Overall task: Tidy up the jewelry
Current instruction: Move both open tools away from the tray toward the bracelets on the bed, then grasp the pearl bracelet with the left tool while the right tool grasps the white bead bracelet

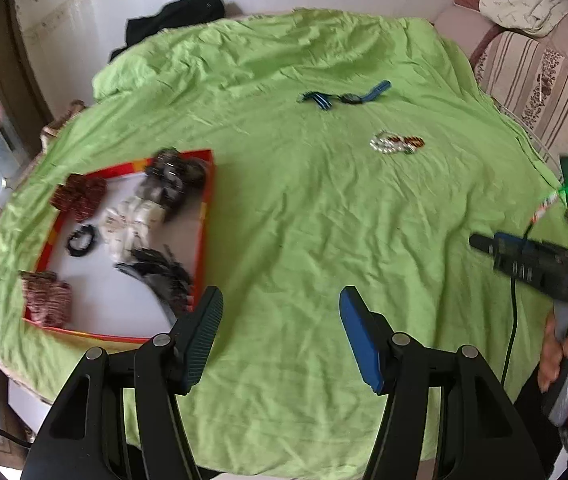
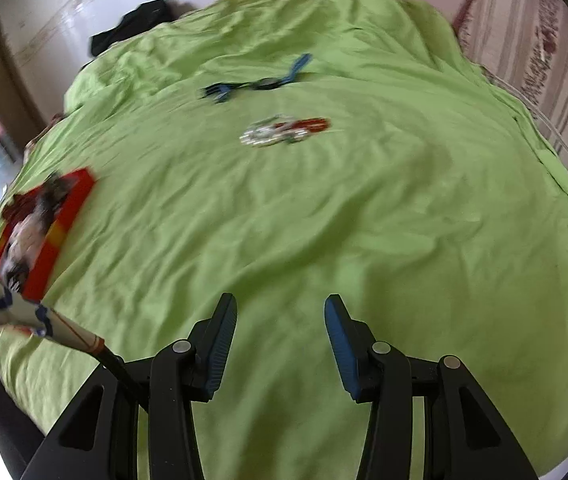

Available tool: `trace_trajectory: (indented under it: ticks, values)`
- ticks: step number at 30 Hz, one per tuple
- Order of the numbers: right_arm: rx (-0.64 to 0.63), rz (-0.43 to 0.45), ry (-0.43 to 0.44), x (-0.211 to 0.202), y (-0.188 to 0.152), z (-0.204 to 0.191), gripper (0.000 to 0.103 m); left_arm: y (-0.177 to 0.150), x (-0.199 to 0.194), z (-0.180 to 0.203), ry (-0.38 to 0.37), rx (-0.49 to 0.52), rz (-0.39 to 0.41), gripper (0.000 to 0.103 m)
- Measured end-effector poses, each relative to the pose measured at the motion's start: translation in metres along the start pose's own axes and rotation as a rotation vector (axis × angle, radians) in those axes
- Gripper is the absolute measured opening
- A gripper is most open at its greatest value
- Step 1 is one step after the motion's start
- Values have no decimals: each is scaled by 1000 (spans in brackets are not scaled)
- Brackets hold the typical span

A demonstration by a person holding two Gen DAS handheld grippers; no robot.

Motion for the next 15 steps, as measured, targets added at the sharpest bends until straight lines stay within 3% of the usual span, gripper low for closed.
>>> trace_trajectory:
  ticks: [3,7,15]
  values:
    - [33,24,-2,7,27,20,39,1,10,9,-29,4,-9,60]
    - [49,67,12,30,84,39,39,4,22,19,-62,8,-11,60]
    - [170,22,133,116,159,51,40,8,55,20,-61,18,-35,60]
Point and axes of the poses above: each gripper's, at about its wrist camera, not at the fingertips, and x roughly the way its jaws point, z to its right, y to its top, the point moved 9 cm from there along x, roughly the way its jaws point, and after that the axes turned 12 degrees about y, right-handed, at the moved point
